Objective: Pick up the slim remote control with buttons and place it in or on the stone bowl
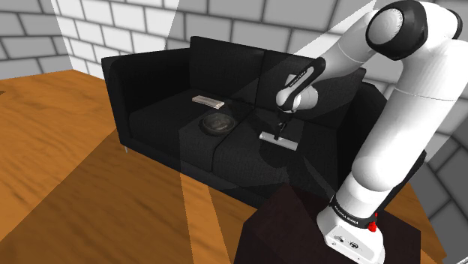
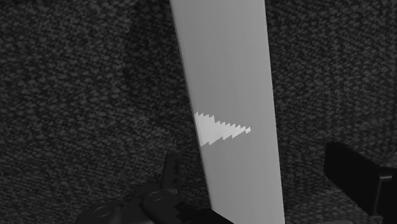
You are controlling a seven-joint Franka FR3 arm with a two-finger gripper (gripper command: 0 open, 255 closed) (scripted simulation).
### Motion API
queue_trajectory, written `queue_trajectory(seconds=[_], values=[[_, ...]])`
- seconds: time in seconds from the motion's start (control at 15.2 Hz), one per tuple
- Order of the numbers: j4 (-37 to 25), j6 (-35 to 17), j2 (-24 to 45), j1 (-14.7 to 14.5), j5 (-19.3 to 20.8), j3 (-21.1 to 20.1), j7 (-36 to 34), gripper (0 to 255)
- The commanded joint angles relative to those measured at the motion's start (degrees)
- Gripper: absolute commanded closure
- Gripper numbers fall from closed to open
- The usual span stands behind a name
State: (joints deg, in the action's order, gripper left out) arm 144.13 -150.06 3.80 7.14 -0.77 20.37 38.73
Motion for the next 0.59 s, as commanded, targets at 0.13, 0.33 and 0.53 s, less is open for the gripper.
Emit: queue_trajectory(seconds=[0.13, 0.33, 0.53], values=[[-0.2, -3.2, 3.6, 0.4, -2.6, -0.5, 2.2, 0], [-0.2, -4.4, 4.9, 0.7, -3.7, -0.9, 3.0, 0], [-0.2, -4.4, 4.9, 0.7, -3.7, -0.9, 3.0, 0]])
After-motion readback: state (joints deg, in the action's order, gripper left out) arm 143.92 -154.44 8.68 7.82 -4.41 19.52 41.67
